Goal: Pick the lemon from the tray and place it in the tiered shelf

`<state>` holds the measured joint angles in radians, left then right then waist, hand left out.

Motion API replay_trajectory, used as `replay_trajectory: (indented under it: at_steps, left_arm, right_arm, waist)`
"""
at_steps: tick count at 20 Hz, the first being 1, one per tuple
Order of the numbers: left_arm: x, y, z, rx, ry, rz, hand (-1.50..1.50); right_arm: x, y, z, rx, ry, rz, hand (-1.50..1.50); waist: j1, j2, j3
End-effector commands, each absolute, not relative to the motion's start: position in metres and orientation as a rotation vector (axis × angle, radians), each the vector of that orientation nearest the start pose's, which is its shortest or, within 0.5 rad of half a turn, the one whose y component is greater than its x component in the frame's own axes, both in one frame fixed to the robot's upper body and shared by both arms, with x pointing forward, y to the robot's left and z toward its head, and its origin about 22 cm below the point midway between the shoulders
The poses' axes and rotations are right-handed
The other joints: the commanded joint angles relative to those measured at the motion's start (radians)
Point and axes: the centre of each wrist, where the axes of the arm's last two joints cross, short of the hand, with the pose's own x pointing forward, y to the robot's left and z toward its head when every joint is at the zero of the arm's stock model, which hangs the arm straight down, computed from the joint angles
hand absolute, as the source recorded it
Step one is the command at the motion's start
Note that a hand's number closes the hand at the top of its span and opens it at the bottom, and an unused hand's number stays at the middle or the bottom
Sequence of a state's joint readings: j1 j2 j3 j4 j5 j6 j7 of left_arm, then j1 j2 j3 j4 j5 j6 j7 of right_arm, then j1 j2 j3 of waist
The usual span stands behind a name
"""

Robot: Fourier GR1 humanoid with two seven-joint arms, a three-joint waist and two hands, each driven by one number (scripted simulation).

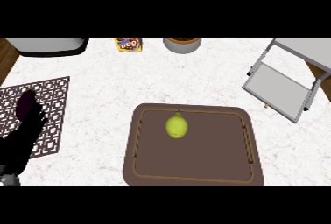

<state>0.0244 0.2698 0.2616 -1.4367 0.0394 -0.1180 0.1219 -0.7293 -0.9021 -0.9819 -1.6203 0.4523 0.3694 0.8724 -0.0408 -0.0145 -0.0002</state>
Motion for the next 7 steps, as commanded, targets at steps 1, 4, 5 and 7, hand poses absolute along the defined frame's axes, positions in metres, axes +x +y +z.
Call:
replay_trajectory:
  at_steps: [1, 4, 5, 7]
  left_arm:
    - [0.217, 0.366, 0.002, 0.301, -1.298, 0.012, 0.00]
    - [0.213, 0.360, -0.002, 0.310, -1.312, -0.003, 0.00]
    - [0.212, 0.366, -0.008, 0.317, -1.301, -0.002, 0.00]
    - [0.204, 0.374, -0.007, 0.328, -1.296, 0.019, 0.00]
  right_arm:
    - [0.100, -0.480, 0.407, -1.268, -1.298, -0.455, -1.50]
    - [0.056, -0.486, 0.419, -1.272, -1.316, -0.448, -1.50]
    - [0.047, -0.490, 0.408, -1.265, -1.315, -0.426, -1.50]
    - [0.015, -0.499, 0.421, -1.291, -1.326, -0.430, -1.50]
  waist:
    - [-0.024, -0.008, 0.001]
    - [-0.025, -0.007, 0.000]
    - [-0.041, -0.008, 0.001]
    - [-0.047, -0.011, 0.001]
